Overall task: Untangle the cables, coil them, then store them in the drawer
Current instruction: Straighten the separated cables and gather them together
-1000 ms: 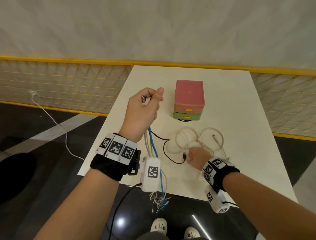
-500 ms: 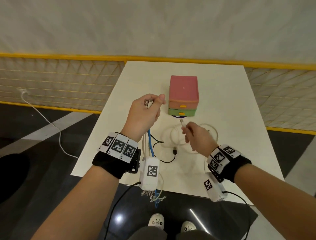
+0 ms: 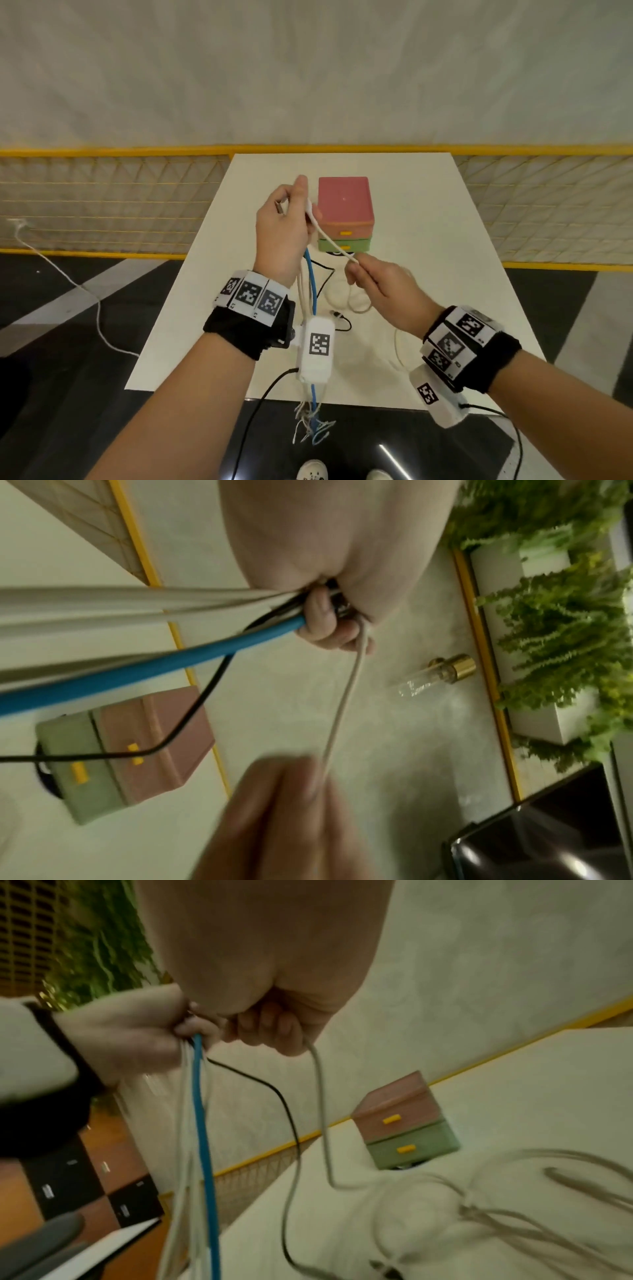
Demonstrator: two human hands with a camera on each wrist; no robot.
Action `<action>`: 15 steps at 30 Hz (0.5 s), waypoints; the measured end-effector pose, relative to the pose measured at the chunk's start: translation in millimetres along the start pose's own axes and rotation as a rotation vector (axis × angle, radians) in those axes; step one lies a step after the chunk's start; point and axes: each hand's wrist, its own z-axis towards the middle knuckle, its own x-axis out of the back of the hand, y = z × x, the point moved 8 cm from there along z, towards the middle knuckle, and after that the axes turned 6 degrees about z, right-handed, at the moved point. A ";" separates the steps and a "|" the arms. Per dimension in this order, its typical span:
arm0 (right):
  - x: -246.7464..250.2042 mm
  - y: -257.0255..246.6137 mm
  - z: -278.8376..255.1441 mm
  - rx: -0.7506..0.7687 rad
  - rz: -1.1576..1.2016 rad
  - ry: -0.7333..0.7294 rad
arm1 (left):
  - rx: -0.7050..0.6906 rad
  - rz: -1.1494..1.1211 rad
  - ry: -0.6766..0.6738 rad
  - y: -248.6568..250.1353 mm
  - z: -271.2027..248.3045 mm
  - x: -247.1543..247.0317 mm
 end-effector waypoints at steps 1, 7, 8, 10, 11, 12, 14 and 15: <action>-1.8 9.4 -6.0 0.000 -0.012 -0.024 | 0.010 -0.058 0.023 7.0 2.0 5.1; 16.2 50.6 -15.2 -0.123 -0.074 -0.048 | -0.049 -0.266 -0.040 48.5 16.0 25.5; 23.1 44.3 -9.8 -0.118 -0.071 -0.028 | -0.085 -0.187 -0.106 53.3 13.0 22.0; 37.6 21.4 5.1 -0.082 -0.063 0.015 | -0.133 0.055 -0.262 56.3 0.9 5.2; 44.2 8.0 14.3 -0.053 -0.064 0.031 | -0.124 0.197 -0.331 51.7 -5.7 -5.4; 49.4 -5.4 23.4 -0.013 -0.060 0.043 | -0.087 0.336 -0.397 44.0 -12.8 -15.5; 55.7 -30.1 38.6 0.071 -0.045 0.054 | -0.002 0.513 -0.505 27.5 -25.8 -32.0; 56.9 -38.2 43.8 0.097 -0.049 0.050 | 0.011 0.526 -0.515 23.7 -28.2 -35.2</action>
